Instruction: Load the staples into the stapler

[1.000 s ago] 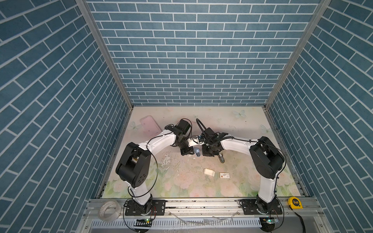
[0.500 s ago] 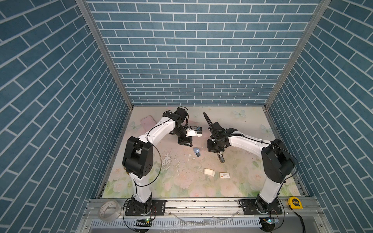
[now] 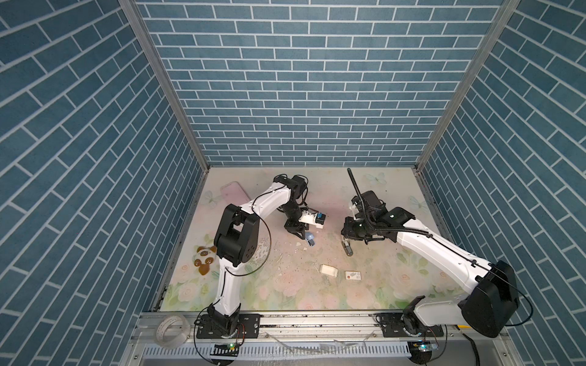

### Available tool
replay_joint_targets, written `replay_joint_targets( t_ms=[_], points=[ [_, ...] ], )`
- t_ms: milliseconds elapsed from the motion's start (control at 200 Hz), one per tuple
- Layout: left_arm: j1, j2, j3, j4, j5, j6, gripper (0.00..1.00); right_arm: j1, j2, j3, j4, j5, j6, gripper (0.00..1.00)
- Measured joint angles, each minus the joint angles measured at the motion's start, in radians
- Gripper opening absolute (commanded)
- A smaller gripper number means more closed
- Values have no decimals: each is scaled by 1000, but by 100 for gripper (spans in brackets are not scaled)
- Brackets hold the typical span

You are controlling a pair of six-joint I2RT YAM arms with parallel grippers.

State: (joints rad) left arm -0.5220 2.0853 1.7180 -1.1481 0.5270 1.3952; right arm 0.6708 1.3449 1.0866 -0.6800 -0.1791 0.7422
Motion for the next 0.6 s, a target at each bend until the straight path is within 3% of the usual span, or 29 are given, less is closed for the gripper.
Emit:
replay_joint_targets(
  t_ms=[600],
  points=[
    [-21,0,-94,179,-28,53,50,0,-68,-84,-17,42,66,12]
  ],
)
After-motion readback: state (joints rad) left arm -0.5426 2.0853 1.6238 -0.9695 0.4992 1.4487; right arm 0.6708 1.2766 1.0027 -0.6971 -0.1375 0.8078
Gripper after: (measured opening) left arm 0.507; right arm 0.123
